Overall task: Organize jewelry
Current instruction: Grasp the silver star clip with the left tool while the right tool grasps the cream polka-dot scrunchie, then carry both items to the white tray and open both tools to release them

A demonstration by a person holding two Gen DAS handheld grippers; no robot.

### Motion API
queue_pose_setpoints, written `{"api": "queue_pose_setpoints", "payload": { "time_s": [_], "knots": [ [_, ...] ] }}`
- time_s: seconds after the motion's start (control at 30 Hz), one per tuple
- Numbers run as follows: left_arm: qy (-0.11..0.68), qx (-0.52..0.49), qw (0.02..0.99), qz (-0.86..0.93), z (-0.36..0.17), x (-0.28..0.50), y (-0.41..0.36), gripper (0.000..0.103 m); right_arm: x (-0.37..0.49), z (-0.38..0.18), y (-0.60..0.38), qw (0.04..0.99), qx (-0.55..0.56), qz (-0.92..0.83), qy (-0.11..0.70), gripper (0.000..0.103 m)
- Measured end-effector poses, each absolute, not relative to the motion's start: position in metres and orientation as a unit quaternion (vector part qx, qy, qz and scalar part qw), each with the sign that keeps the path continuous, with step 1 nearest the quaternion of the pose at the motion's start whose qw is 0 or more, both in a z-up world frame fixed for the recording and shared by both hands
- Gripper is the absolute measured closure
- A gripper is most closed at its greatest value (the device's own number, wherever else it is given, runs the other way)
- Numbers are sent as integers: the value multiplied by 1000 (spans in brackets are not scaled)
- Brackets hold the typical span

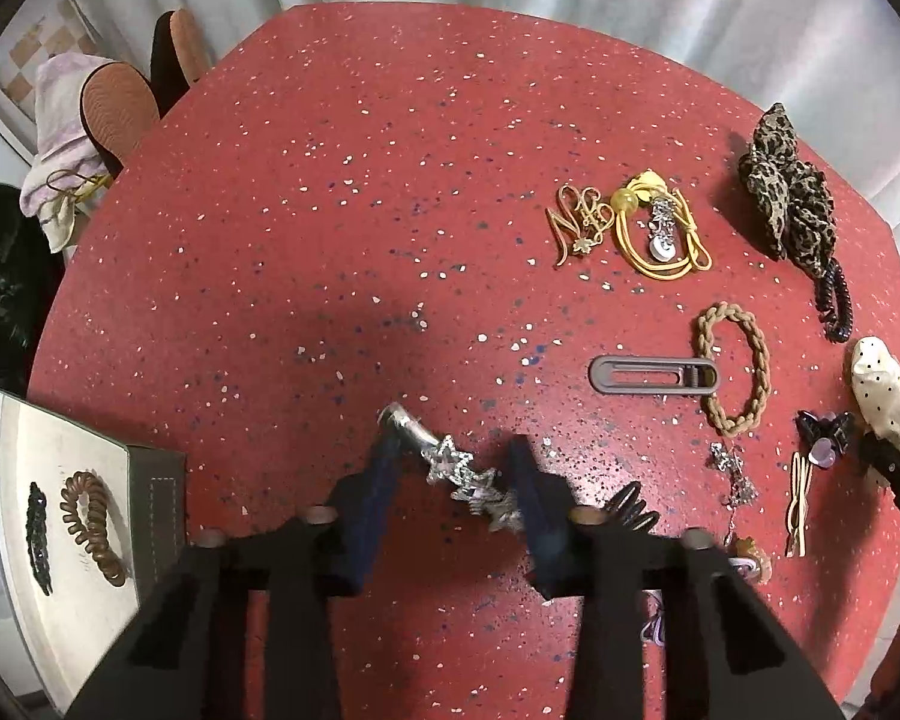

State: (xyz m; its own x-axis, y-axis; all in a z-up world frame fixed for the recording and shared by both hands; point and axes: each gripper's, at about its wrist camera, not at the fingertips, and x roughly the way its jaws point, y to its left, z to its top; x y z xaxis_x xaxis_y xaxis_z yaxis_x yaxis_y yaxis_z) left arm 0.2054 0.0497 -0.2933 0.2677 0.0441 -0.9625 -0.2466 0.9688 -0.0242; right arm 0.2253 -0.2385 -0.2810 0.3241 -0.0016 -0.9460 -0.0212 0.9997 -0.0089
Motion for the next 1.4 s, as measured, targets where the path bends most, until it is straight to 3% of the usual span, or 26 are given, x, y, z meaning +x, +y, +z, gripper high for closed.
{"api": "queue_pose_setpoints", "payload": {
  "time_s": [0.63, 1.4],
  "knots": [
    [567, -65, 821, 32, -243, 157, 35, 78, 188, -243, -242, 810, 72, 45, 580, 83],
    [537, -67, 841, 15, -181, 86, 67, 78, 127, -190, -183, 812, 65, 94, 573, 83]
  ]
}}
